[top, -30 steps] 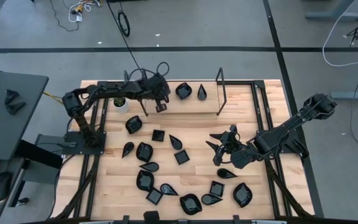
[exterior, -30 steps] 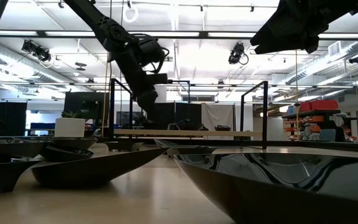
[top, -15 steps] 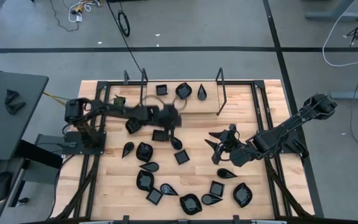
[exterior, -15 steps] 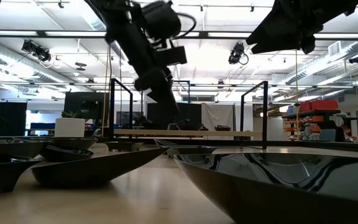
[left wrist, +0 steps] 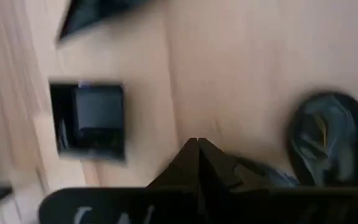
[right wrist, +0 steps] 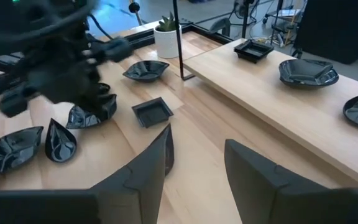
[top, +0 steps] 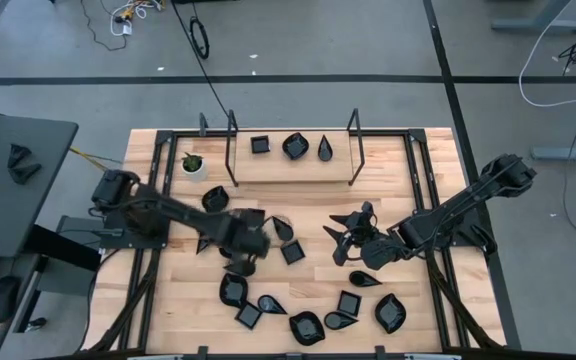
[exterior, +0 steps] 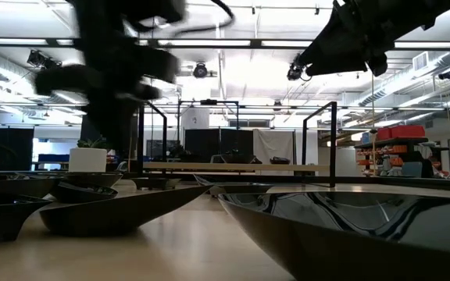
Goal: Pick & Place Mini shaped plates
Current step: Stack the black leaf shaped bowl on top of the other black leaf shaped bowl on the shelf
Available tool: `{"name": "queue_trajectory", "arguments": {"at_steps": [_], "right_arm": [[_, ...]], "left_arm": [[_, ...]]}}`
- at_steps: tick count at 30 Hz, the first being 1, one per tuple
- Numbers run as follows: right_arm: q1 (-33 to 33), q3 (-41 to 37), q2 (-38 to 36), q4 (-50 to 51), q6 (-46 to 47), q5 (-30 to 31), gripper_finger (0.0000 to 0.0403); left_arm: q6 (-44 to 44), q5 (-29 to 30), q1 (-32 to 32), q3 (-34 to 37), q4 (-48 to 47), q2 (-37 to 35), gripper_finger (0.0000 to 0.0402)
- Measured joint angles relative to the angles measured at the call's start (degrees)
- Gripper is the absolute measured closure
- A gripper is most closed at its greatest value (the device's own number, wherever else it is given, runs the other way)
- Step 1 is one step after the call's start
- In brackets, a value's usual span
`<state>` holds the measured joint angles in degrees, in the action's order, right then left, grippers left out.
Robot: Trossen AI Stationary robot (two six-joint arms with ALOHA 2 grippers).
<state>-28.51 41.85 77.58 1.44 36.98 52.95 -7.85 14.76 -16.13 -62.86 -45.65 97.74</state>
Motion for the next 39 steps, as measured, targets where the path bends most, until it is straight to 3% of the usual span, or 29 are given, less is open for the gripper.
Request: {"name": "queue_trajectory", "arguments": {"at_steps": [6, 10, 14, 19, 24, 28, 32, 39], "right_arm": [[0.0, 0.0, 0.0, -1.65, -1.85, 0.03, 0.0234], [0.1, 0.0, 0.0, -3.39, -3.97, 0.11, 0.0234], [1.09, 0.0, 0.0, -5.54, -6.06, 0.09, 0.0234], [2.73, 0.0, 0.0, -7.1, -7.64, 0.11, 0.0234], [3.92, 0.0, 0.0, -7.45, -7.59, 0.0, 0.0234], [4.09, 0.0, 0.0, -7.47, -7.53, -0.01, 0.0234], [4.09, 0.0, 0.0, -7.48, -7.51, -0.04, 0.0234], [4.09, 0.0, 0.0, -7.46, -6.53, -0.07, 0.0234]], "left_arm": [[-15.27, 9.52, -9.64, 7.52, -3.14, -9.53, 0.0384], [-29.26, 10.35, -13.9, 15.1, -0.99, -17.32, 0.0382], [-44.12, 9.64, -13.59, 23.46, 4.14, -23.03, 0.0364], [-52.44, 8.87, -11.17, 32.98, 17.09, -25.47, 0.0303], [-54.04, 8.2, -7.42, 39.04, 28.26, -25.47, 0.0249], [-52.92, 8.5, -5.41, 40.51, 32.18, -25.43, 0.0239], [-48.66, 8.35, -4.48, 40.8, 36.31, -25.43, 0.0266], [-44.63, 8.6, -4.16, 40.77, 38.69, -25.41, 0.0353]]}}
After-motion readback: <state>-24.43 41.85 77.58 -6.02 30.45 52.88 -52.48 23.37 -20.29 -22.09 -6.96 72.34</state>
